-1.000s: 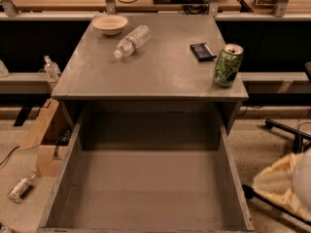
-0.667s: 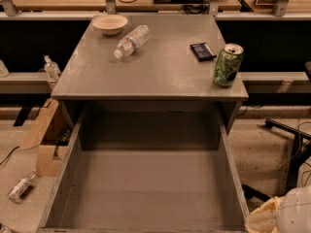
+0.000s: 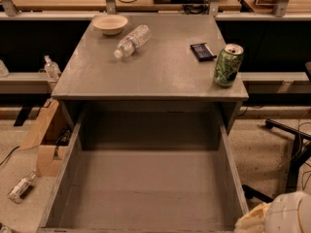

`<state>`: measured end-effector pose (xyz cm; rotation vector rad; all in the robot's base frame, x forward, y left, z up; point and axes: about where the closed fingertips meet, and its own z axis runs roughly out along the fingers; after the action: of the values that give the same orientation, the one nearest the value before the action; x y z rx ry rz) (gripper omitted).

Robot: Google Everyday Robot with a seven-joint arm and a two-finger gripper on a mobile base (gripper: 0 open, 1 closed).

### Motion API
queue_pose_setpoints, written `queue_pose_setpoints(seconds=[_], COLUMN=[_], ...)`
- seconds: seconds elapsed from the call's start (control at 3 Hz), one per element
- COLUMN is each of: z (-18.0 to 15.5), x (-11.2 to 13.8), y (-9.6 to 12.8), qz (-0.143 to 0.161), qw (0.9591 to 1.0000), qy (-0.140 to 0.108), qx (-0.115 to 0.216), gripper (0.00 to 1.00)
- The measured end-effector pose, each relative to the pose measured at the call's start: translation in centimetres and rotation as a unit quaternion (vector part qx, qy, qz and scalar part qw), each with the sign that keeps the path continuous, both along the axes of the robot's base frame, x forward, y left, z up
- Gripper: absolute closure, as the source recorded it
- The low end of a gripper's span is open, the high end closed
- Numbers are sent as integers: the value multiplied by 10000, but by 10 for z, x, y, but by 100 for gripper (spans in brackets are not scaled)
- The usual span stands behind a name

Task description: Close top drawer

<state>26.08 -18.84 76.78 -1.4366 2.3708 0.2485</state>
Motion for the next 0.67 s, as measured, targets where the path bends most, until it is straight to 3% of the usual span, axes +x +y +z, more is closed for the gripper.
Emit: queue_pose_setpoints(seconds=[0.33,0.67], z=[-45,-79], x=[-25,-78], y=[17,16], qz=[-18,-232], qw=[9991,9971], qy=[109,241], qx=[405,681], gripper=[100,100])
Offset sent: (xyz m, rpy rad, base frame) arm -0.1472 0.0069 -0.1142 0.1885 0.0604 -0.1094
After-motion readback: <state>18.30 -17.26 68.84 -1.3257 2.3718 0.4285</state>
